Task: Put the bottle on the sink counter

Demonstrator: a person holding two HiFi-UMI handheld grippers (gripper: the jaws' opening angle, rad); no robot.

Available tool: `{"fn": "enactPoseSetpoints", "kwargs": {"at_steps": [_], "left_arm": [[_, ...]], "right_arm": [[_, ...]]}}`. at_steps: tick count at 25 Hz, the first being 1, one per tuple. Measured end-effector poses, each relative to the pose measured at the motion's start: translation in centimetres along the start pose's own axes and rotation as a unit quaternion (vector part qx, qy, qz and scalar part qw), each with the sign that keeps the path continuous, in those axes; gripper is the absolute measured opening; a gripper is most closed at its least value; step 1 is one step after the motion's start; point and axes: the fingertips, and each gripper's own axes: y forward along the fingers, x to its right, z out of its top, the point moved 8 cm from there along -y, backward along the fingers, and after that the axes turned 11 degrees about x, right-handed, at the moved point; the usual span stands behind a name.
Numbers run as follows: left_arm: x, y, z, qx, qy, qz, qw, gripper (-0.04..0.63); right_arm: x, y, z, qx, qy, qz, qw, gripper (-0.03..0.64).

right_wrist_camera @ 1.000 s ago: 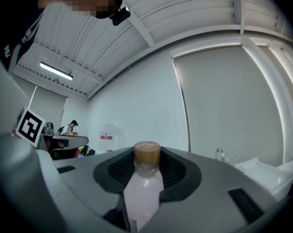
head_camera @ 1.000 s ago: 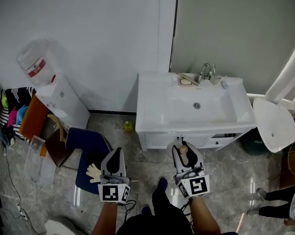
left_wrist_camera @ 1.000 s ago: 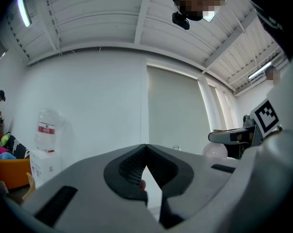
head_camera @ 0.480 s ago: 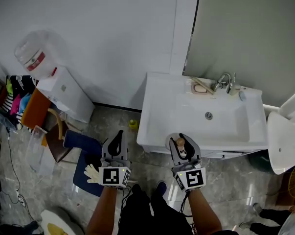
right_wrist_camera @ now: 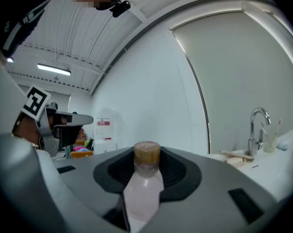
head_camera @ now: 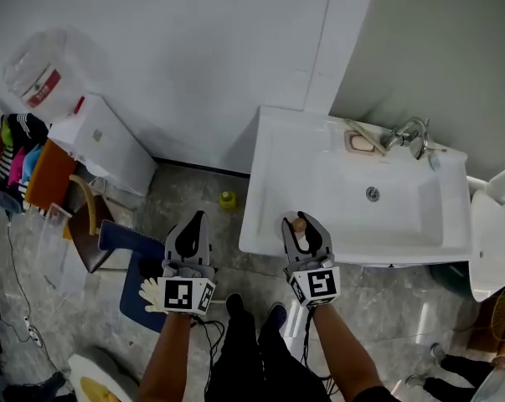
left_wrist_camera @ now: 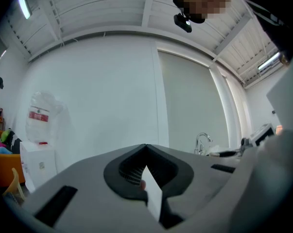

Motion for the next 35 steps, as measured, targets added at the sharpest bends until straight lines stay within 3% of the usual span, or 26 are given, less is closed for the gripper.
{"fn": "enactPoseSetpoints", "kwargs": {"at_steps": [9,20,26,35], "left_arm": [[-3.6,-1.2,-3.0,0.000,-0.019,0.018,0.9997,0.021],[-5.0,-0.3,-4.9,0.001,-0.024,0.017,0.9996,0.021],[-5.2,-0.1,-5.3,0.000,-0.028,0.018,0.9994,0.021],[-5.5,-0.6,-5.2,0.000,-0.031,0.023,0.9992,0.021]], "right_arm": [[-1.2,3.3,-9.7,-0.079,0.003,-0.016,0.997,0.148],[-1.5,4.9,-12.2,-0.104,-0.001,-0.034,0.994,0.147],[-1.8,5.4,-13.2,-0.144,-0.006,-0.030,0.989,0.148],[-2.0,5.5,-13.1,-0.151,-0.014,-0.036,0.988,0.149]]}}
